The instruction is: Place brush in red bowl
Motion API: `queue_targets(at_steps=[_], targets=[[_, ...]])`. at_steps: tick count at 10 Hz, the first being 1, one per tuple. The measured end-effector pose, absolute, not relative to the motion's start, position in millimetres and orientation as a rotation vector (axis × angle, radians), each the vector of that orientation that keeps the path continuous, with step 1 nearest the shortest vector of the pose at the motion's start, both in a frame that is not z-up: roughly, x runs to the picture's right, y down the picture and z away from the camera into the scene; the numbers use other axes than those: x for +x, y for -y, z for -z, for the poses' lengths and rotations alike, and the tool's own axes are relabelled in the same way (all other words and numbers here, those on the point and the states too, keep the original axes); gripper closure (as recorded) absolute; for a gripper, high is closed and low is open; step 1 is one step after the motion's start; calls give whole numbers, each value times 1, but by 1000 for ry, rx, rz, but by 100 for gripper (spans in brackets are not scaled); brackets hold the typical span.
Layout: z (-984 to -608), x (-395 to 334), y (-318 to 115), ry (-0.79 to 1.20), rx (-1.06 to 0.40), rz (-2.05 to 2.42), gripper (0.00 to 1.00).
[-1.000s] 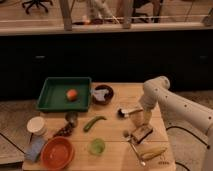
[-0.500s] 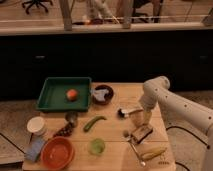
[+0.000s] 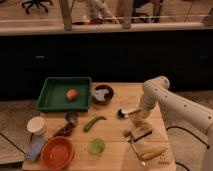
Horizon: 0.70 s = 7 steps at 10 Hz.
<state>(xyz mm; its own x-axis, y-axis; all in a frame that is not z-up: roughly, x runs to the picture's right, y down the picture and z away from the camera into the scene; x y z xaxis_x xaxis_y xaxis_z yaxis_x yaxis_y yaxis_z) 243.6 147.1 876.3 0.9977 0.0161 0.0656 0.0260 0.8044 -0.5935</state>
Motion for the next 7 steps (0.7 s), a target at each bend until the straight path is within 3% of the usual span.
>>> queue_targets(at_steps=[2, 7], targets=[[-864, 245, -132, 92, -650, 9, 20], [-863, 247, -124, 119, -661, 21, 20]])
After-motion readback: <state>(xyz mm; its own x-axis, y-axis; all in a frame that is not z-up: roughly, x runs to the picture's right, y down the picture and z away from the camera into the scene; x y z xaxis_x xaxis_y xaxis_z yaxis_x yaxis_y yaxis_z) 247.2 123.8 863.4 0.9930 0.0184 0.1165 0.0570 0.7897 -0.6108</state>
